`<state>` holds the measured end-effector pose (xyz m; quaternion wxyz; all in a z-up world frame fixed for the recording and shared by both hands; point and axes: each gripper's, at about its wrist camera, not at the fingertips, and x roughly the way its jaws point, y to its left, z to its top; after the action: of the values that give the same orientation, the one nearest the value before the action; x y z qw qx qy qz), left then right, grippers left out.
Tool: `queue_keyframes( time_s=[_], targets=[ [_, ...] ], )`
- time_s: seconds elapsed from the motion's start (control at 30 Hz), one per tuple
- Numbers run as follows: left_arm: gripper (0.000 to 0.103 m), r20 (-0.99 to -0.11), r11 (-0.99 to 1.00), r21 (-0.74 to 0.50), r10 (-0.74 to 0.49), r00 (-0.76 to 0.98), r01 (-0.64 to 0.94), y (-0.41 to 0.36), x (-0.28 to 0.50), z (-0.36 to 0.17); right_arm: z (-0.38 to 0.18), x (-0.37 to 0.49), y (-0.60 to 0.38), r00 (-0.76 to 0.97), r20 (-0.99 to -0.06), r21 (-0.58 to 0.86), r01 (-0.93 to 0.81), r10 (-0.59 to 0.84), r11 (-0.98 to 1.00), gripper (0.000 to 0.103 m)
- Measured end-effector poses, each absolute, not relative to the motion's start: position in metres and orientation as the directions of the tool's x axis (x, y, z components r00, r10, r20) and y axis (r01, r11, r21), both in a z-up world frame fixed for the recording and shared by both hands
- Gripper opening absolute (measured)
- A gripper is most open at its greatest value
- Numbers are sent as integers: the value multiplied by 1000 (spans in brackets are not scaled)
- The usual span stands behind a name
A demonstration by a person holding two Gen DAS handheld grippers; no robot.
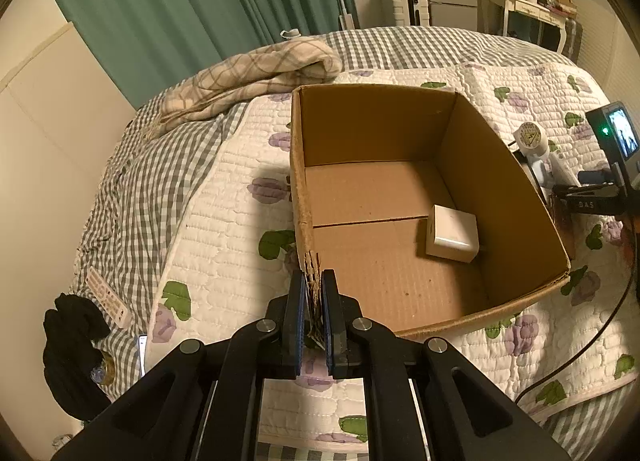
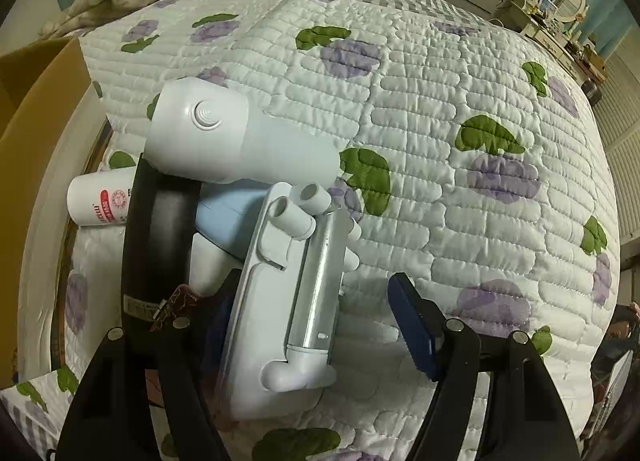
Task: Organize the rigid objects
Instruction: 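Grasp the white phone stand with the right gripper, then lower the white phone stand into the box and open the right gripper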
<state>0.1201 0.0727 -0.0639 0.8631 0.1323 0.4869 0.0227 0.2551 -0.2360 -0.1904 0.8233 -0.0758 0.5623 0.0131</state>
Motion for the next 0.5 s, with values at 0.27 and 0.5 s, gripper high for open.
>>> queue_keyframes(
  time_s=[0.27, 0.5],
  targets=[
    [7, -836, 965, 245, 164, 523, 88, 74, 120, -64, -176, 246, -256, 415, -910, -38, -105, 9, 994, 27],
    [7, -836, 966, 244, 163, 524, 88, 74, 120, -64, -104, 221, -246, 570, -818, -29, -175, 78, 984, 27]
  ],
)
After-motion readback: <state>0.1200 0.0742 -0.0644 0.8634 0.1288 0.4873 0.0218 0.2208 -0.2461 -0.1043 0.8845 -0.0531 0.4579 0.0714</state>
